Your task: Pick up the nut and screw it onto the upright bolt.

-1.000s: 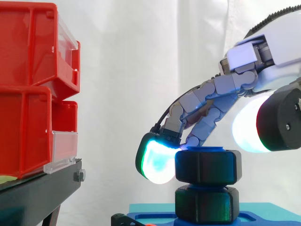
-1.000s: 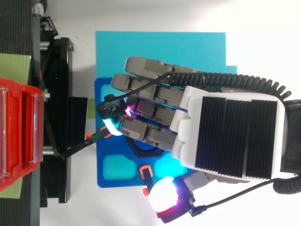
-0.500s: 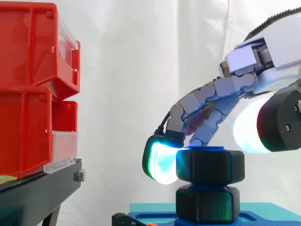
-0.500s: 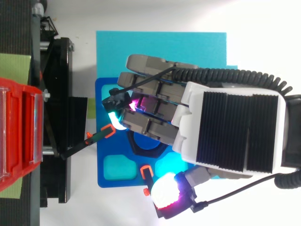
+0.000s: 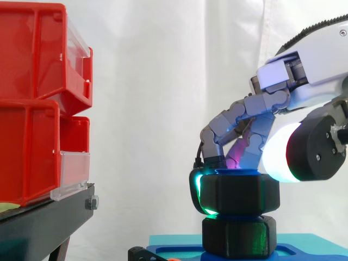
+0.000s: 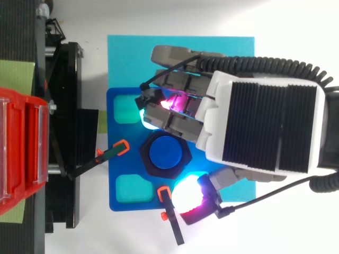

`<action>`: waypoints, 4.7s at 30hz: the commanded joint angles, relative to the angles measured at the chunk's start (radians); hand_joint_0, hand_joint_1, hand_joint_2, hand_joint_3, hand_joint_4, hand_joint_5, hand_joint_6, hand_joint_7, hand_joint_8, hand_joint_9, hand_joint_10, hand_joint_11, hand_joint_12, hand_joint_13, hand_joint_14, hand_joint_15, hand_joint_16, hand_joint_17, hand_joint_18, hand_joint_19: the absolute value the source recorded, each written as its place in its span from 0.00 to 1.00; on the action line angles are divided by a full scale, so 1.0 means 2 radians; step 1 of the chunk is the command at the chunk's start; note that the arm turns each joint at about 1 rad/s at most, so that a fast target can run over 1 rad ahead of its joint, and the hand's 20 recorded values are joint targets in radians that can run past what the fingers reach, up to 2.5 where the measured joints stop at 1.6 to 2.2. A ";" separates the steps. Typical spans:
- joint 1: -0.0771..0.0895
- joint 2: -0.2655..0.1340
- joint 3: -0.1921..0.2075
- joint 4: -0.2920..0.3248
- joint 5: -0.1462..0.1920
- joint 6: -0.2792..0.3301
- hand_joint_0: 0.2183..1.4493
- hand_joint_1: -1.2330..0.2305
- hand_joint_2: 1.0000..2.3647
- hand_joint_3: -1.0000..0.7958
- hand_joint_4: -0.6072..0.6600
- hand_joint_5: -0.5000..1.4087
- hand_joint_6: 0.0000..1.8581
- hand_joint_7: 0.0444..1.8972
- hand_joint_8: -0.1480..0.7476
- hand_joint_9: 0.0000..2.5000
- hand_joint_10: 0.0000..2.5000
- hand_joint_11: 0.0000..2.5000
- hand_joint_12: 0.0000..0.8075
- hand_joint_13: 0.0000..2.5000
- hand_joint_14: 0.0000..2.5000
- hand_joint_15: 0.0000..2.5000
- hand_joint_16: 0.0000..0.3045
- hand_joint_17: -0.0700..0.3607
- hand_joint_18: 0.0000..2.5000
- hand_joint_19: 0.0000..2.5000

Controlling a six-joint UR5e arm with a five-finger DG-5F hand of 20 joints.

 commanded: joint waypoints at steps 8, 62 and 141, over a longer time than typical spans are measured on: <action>-0.009 0.012 0.004 -0.010 0.000 -0.011 0.22 0.62 0.00 0.28 0.66 0.26 0.27 0.75 0.49 0.44 0.00 0.00 0.27 0.33 0.00 0.00 0.05 0.24 0.18 0.00; 0.022 0.011 -0.015 0.073 0.023 0.032 0.20 0.63 0.00 0.28 0.74 0.22 0.27 0.50 0.44 0.33 0.00 0.00 0.32 0.25 0.00 0.00 0.09 0.30 0.11 0.00; 0.010 -0.005 0.017 0.051 0.018 0.028 0.19 0.66 0.00 0.28 0.67 0.21 0.27 0.37 0.40 0.25 0.00 0.00 0.35 0.15 0.00 0.00 0.09 0.31 0.00 0.00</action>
